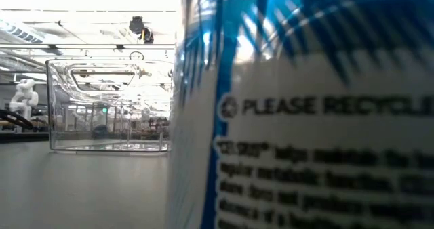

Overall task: Sort soda cans
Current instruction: Put the left pink white soda can into the left transparent bin

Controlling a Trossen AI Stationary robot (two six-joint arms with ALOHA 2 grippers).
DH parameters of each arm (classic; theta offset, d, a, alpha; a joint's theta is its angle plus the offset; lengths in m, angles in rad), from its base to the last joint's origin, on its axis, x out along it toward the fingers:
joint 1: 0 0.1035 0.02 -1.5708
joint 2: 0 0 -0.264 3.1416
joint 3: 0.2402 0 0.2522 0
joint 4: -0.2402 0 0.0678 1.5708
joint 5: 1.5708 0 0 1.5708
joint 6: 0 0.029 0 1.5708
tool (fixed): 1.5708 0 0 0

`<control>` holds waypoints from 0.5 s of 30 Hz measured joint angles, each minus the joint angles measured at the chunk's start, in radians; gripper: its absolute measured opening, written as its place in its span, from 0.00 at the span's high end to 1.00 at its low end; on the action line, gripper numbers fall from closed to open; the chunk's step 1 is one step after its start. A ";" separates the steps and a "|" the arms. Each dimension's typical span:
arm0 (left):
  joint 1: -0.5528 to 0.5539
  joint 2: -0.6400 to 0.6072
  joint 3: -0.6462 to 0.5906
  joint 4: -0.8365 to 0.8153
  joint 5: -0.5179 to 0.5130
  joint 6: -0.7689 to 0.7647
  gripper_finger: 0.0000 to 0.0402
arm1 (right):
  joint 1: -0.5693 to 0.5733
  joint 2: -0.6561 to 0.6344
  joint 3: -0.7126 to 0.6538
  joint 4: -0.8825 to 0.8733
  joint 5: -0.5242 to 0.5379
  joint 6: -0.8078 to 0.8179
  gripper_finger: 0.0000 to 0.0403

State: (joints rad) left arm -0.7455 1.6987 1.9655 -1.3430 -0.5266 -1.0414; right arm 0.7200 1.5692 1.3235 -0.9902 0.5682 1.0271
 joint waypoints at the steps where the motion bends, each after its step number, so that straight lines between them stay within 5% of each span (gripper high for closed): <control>1: -0.003 0.005 0.000 0.000 0.003 0.000 0.02 | 0.000 0.000 0.000 0.001 0.000 0.000 0.30; 6: -0.010 0.017 0.000 -0.004 0.104 0.062 0.02 | 0.000 0.000 0.000 0.016 0.000 0.024 0.30; 15: -0.011 0.017 0.000 0.056 0.111 0.030 0.02 | 0.000 0.000 0.000 0.042 0.005 0.072 0.30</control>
State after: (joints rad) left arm -0.7570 1.7153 1.9656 -1.2871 -0.4155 -1.0114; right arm 0.7196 1.5692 1.3235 -0.9485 0.5736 1.0990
